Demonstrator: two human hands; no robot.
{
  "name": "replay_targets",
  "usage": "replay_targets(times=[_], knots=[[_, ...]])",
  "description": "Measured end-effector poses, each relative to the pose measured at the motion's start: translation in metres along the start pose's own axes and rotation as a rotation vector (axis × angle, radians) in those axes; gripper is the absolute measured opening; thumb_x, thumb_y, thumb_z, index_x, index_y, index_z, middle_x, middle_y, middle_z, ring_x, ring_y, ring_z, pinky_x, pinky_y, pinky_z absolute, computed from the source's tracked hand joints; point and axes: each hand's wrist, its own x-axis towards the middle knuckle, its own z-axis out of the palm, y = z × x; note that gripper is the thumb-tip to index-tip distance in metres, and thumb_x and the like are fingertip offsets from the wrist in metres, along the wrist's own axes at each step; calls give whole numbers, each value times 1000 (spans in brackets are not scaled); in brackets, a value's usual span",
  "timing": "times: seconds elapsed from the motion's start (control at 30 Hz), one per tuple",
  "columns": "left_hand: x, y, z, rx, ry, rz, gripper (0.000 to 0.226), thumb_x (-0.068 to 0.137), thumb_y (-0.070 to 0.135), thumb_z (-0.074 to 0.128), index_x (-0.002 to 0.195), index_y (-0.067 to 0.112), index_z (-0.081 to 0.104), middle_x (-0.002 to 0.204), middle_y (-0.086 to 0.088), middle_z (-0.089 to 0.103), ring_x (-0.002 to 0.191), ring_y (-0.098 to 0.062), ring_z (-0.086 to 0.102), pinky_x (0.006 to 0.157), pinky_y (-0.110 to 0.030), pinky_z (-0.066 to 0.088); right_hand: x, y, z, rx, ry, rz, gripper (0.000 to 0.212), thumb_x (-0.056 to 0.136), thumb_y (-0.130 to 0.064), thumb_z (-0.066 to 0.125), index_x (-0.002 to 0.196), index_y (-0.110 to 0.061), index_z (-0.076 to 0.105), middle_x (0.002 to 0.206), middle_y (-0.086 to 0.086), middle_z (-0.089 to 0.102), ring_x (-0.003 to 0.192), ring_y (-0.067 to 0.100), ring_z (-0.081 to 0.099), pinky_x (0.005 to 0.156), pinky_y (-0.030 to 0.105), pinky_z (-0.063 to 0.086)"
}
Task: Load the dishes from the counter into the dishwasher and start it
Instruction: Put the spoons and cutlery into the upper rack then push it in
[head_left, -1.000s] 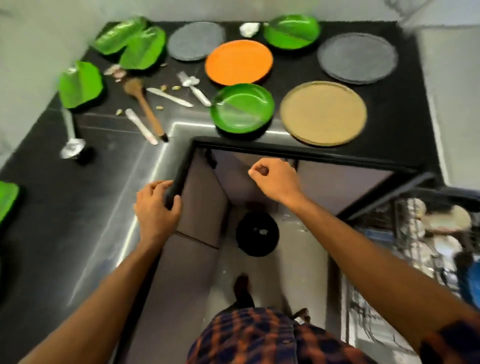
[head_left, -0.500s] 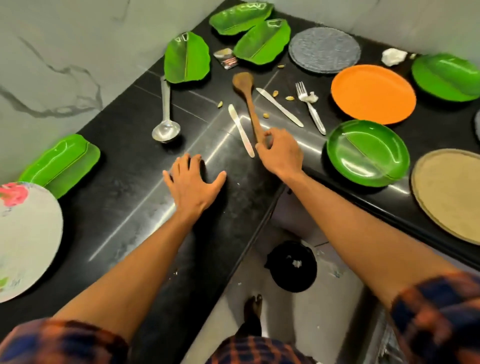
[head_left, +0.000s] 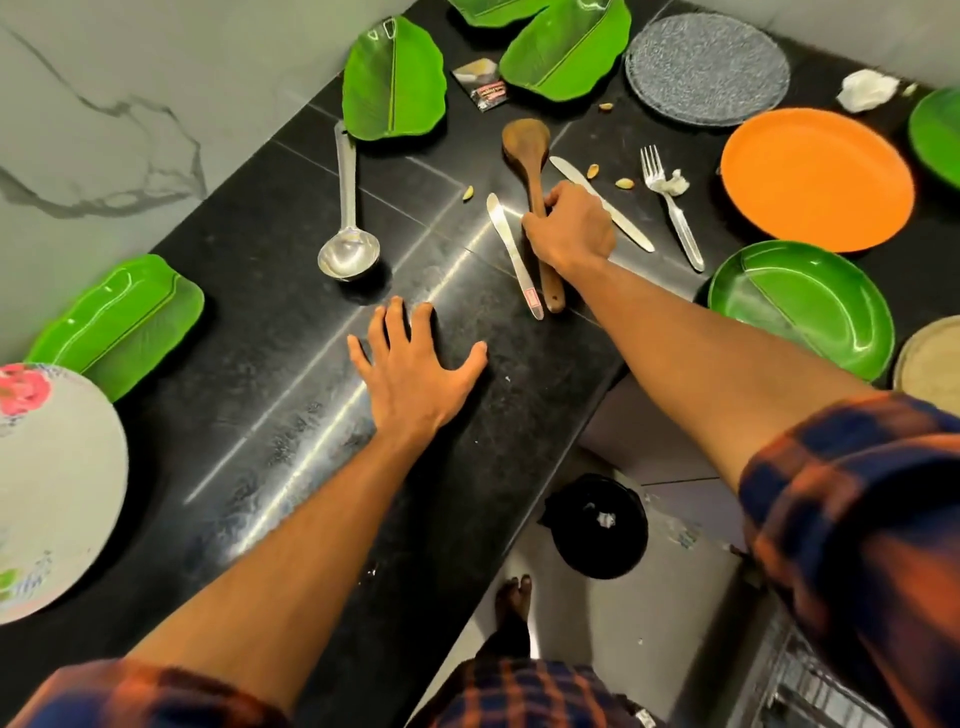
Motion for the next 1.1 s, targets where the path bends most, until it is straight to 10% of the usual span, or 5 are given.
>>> replay_targets(times=[0.6,0.87,1.1], knots=[[-5,-1,-3,-58,42,25,61,85,65,58,129,23,52,147,-9,42,143,-32,29,117,-64,9,-174,91,-81,1071,-117,20,8,98,-10,56,101,-17,56,56,2,42,46,12,37,40,22,32],[-89,54,3,-243,178,444,22,86,32,60,103,22,69,103,-4,67,98,-32,58,83,-44,43,-280,186,-142,1138,47,126,14,103,-16,52,115,-12,59,47,7,54,35,15,47,34,22,39],[-246,166,41,-420,-89,781,13,88,20,64,99,15,70,96,-2,67,85,-25,60,79,-32,45,-393,316,-214,1161,166,263,10,103,-14,53,94,-8,55,62,12,65,44,17,56,44,23,41]])
